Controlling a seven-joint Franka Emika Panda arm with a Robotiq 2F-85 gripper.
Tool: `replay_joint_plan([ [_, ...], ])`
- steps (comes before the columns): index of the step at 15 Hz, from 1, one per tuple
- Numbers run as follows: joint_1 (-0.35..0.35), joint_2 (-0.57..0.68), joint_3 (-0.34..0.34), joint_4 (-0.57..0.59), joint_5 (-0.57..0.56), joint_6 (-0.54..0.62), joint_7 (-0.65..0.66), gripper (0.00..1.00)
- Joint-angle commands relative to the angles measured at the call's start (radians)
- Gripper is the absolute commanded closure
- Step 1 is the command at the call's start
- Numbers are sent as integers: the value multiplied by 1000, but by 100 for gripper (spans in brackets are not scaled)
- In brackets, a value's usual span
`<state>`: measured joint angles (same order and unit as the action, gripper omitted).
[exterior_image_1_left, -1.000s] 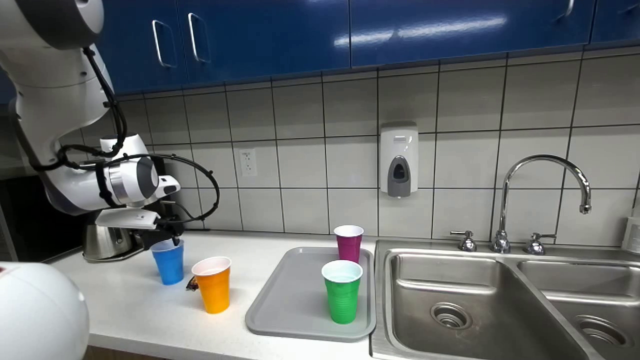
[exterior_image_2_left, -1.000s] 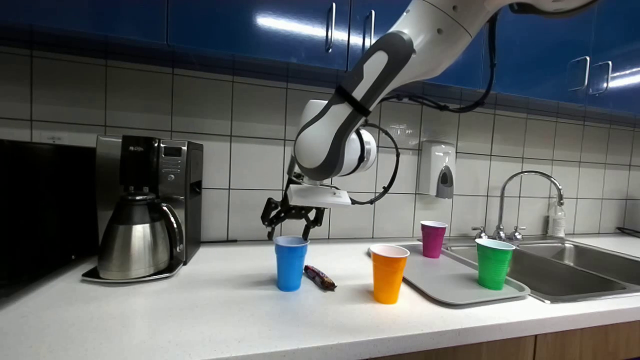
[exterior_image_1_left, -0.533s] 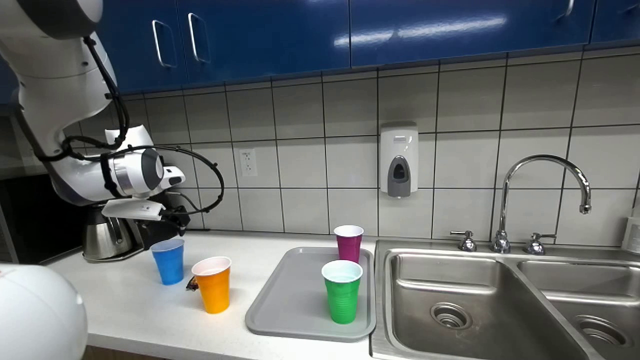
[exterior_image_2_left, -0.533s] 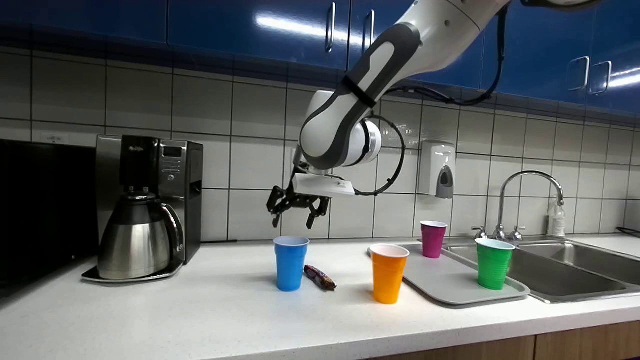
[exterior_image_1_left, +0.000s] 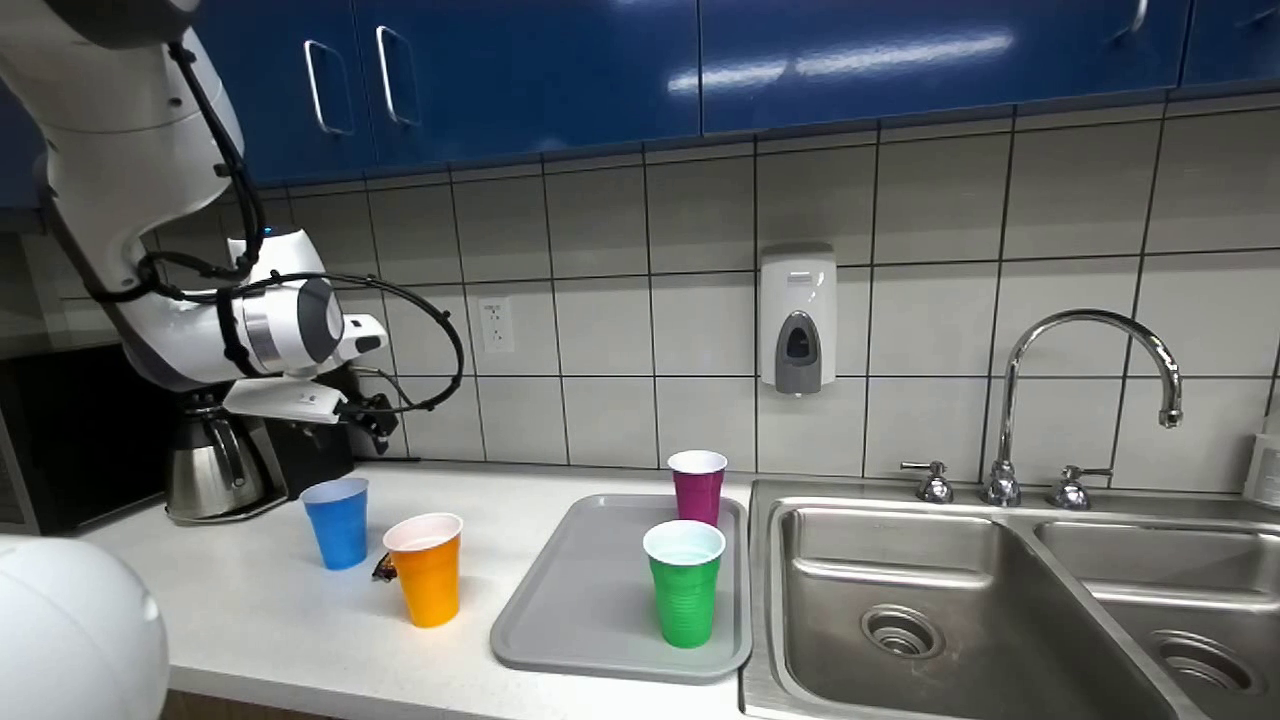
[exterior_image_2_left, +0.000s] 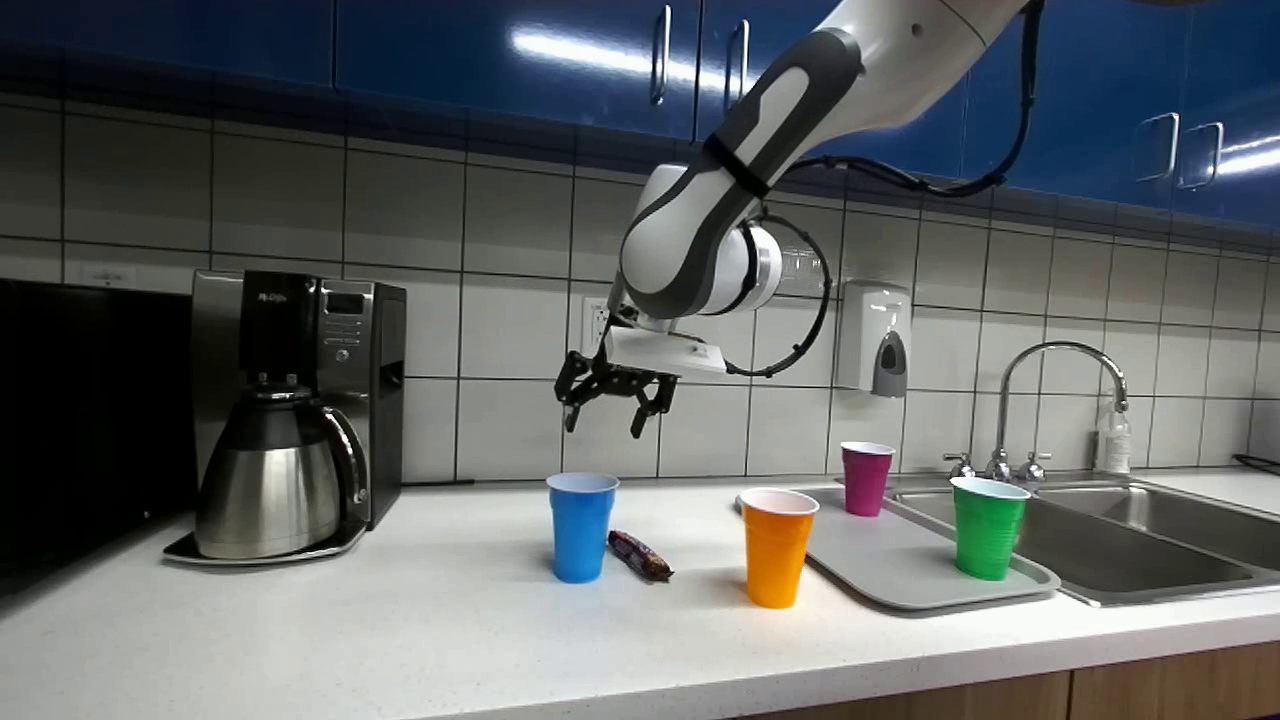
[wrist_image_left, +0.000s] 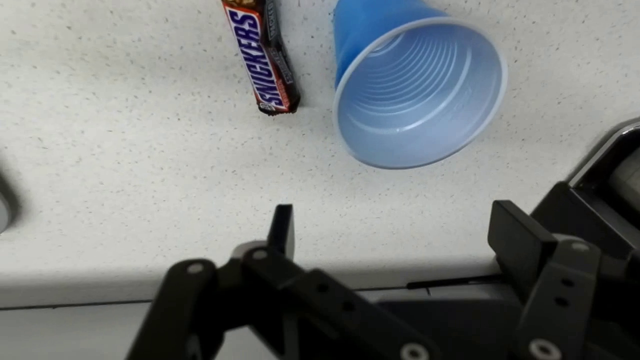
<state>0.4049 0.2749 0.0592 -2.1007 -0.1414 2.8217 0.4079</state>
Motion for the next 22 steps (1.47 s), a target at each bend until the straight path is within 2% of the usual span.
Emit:
replay_joint_plan([
  [1, -39, -56, 24, -46, 22, 0, -25, 0],
  [11, -116, -58, 16, -65, 48, 31, -54, 0],
  [22, -223, -62, 26, -80, 151, 71, -202, 0],
])
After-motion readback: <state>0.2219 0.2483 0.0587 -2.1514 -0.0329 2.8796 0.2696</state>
